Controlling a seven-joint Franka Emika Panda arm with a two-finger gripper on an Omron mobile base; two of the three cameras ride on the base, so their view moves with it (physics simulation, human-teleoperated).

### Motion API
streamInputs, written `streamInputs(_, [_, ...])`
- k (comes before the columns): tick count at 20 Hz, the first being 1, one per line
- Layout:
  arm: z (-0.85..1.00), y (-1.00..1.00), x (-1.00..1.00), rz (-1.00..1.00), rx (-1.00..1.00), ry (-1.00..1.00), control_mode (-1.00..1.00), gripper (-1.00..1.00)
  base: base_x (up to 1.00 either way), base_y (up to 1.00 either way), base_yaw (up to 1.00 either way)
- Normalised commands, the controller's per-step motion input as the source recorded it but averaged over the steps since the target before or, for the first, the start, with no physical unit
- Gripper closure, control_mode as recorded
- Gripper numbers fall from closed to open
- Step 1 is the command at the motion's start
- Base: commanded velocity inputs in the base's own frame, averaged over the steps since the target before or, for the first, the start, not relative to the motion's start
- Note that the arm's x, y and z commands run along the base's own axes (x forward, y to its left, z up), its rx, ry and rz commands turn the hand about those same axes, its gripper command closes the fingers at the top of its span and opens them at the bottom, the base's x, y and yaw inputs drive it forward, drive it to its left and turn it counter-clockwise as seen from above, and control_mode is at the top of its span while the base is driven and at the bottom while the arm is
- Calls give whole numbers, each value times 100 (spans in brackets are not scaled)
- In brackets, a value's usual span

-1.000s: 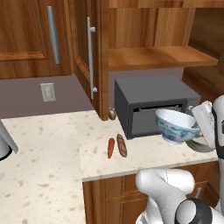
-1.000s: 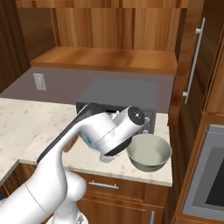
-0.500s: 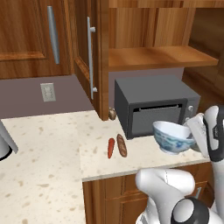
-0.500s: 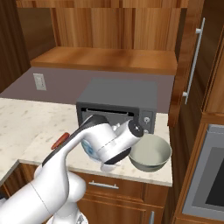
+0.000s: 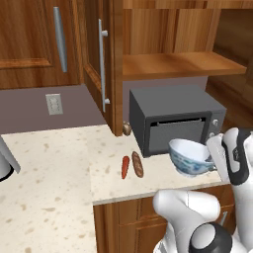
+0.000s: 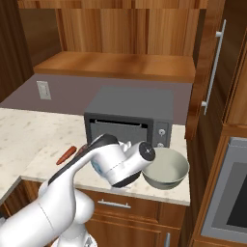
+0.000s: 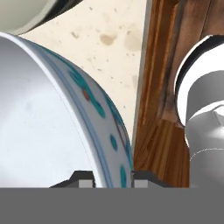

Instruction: Pick both bowls and place them on the counter. Then place the carrot in one bowl and place the baguette in the other bowl.

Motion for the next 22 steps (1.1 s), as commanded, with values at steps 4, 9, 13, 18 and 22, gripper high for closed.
streamInputs(4, [-29, 4, 23, 0, 0, 0, -100, 100, 0, 0, 0])
streamInputs(9, [-26, 4, 24, 0, 0, 0, -100, 100, 0, 0, 0])
streamInputs(13, [-29, 6, 20, 0, 0, 0, -100, 100, 0, 0, 0])
streamInputs(18, [-25, 7, 2, 1, 0, 2, -100, 100, 0, 0, 0])
streamInputs(22, [-6, 4, 1, 2, 0, 0, -100, 100, 0, 0, 0])
